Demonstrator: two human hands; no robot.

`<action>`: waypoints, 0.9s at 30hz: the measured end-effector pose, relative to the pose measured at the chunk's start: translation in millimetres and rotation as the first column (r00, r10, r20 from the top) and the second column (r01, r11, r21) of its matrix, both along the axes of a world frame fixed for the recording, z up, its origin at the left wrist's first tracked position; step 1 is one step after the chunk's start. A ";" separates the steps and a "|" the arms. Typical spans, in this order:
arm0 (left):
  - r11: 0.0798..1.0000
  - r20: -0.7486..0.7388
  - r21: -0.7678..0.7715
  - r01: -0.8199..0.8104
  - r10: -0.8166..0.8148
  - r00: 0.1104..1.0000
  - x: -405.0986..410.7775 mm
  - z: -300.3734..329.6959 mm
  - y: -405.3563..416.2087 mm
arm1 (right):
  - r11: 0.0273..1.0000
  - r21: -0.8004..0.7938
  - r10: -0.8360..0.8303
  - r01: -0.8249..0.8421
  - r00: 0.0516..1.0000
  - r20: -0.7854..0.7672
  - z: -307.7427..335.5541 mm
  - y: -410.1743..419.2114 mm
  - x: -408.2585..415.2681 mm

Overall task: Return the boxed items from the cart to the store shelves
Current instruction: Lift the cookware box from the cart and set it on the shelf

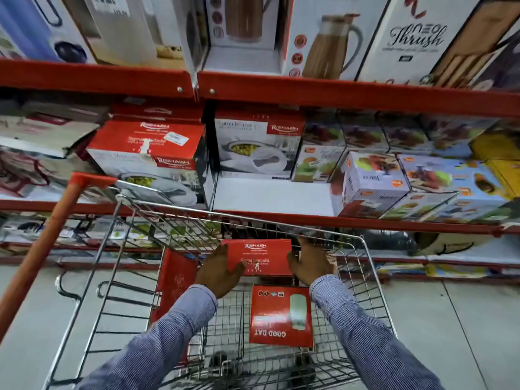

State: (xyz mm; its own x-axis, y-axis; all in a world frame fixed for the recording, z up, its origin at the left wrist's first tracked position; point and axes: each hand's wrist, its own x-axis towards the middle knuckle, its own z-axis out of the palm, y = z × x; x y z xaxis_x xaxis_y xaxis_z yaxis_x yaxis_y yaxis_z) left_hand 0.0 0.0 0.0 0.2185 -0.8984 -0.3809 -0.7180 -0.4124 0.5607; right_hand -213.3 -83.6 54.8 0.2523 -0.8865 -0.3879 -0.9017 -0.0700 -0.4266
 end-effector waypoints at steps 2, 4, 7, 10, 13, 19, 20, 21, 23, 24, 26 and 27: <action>0.988 -0.121 0.095 -0.120 0.131 0.984 1.9 -7.8 -4.5 | 0.992 0.090 -0.091 0.090 0.996 0.007 -12.7 -3.3 1.5; 0.952 -0.198 0.221 -0.213 0.257 0.946 8.8 -24.0 -7.0 | 0.971 0.190 -0.149 0.145 0.989 0.003 -20.0 -3.5 0.4; 0.897 -0.320 0.298 -0.328 0.417 0.851 28.5 -94.7 -9.0 | 0.929 0.312 -0.225 0.200 0.974 0.043 -31.4 -4.5 3.6; 0.825 -0.379 0.388 -0.412 0.550 0.744 29.9 -90.2 -8.8 | 0.884 0.393 -0.303 0.253 0.950 0.070 -40.8 -9.2 5.5; 0.771 -0.382 0.453 -0.447 0.621 0.685 21.6 -59.9 -6.8 | 0.847 0.423 -0.389 0.322 0.918 0.080 -46.0 -9.7 4.7; 0.763 -0.431 0.408 -0.501 0.645 0.631 15.2 -26.2 10.1 | 0.852 0.362 -0.486 0.378 0.828 0.280 -43.8 -3.5 -3.4; 0.768 -0.459 0.381 -0.514 0.640 0.616 16.3 -20.1 15.5 | 0.841 0.344 -0.523 0.417 0.791 0.319 -32.7 -0.8 -3.6; 0.773 -0.469 0.355 -0.525 0.633 0.616 18.3 -11.9 20.3 | 0.844 0.324 -0.528 0.428 0.773 0.353 -20.1 1.7 -2.9; 0.803 -0.461 0.261 -0.536 0.592 0.661 21.0 4.9 27.2 | 0.862 0.295 -0.504 0.412 0.758 0.414 3.4 5.8 -3.0; 0.820 -0.451 0.202 -0.535 0.563 0.693 21.9 17.8 30.4 | 0.877 0.256 -0.481 0.408 0.756 0.444 13.4 6.5 -3.8; 0.832 -0.462 0.103 -0.545 0.526 0.715 21.6 49.8 36.5 | 0.899 0.193 -0.435 0.394 0.748 0.500 31.1 4.9 -5.5; 0.830 -0.484 0.054 -0.556 0.509 0.712 20.6 66.3 37.8 | 0.899 0.183 -0.432 0.399 0.735 0.522 39.0 2.7 -5.9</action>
